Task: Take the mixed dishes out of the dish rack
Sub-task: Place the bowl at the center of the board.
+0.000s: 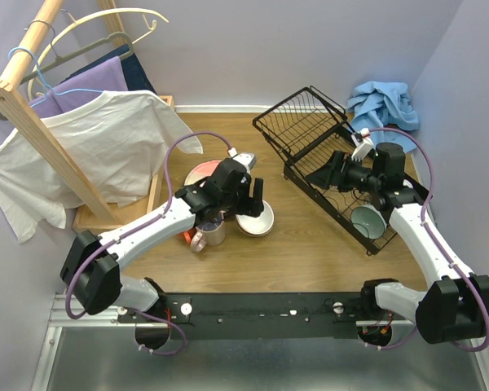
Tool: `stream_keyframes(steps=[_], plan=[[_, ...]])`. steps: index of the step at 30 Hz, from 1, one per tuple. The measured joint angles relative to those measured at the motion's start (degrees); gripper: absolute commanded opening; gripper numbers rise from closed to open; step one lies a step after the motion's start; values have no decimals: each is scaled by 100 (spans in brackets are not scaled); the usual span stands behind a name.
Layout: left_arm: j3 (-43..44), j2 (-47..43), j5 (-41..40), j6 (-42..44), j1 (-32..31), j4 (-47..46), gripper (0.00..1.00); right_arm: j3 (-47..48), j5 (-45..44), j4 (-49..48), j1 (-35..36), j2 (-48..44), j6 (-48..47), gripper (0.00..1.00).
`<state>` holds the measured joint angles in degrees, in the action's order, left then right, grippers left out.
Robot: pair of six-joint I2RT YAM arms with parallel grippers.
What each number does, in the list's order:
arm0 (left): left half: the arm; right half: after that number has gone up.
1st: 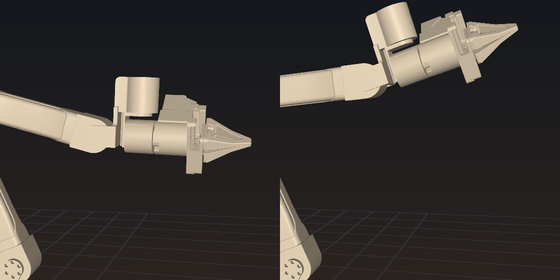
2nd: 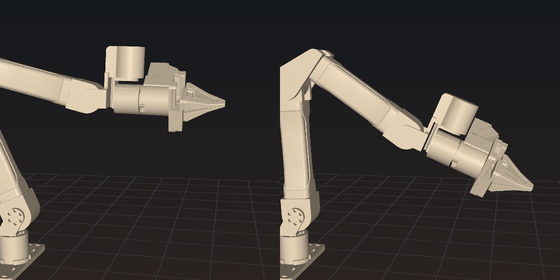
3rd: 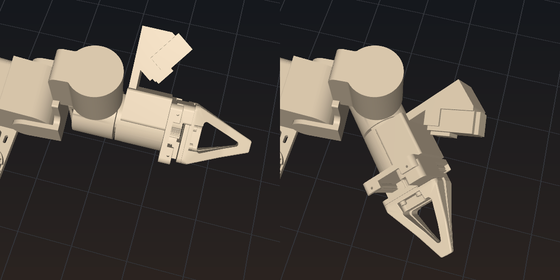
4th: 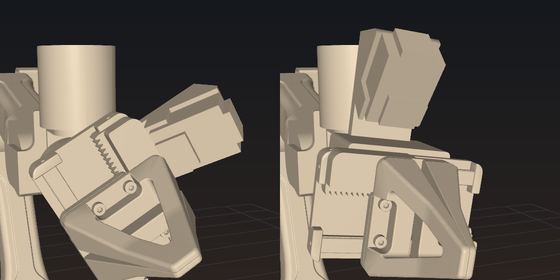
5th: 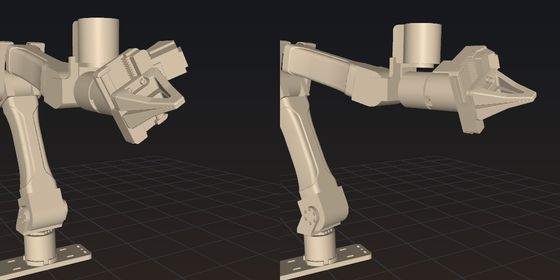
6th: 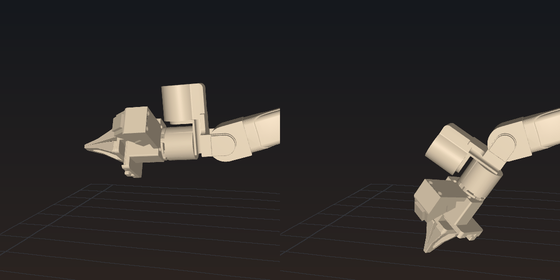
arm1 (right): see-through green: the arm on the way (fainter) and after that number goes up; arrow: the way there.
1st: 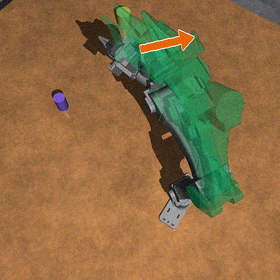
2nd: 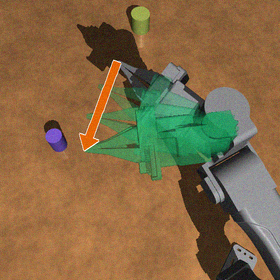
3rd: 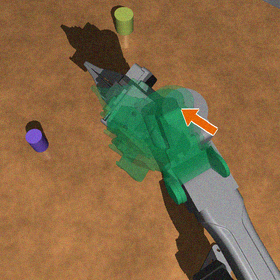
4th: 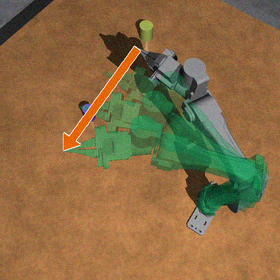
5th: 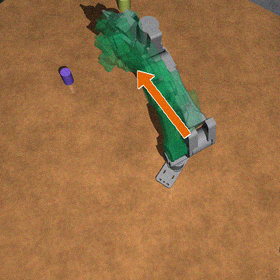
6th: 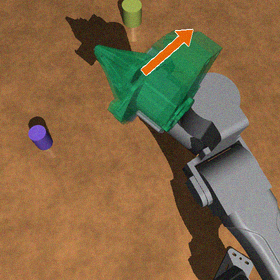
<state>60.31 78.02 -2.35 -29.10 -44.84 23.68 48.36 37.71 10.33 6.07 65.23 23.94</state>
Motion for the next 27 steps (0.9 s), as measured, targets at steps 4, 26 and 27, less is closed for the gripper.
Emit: stream_keyframes(steps=[4,26,27], plan=[[-369,101,417,-229,184,-343,84,0,-20,7,0,2,-7,100],[-649,-739,682,-323,433,-647,86,656,-1093,761,0,79,-739,100],[-649,-951,614,-289,433,-647,90,772,-1246,844,0,96,-787,100]])
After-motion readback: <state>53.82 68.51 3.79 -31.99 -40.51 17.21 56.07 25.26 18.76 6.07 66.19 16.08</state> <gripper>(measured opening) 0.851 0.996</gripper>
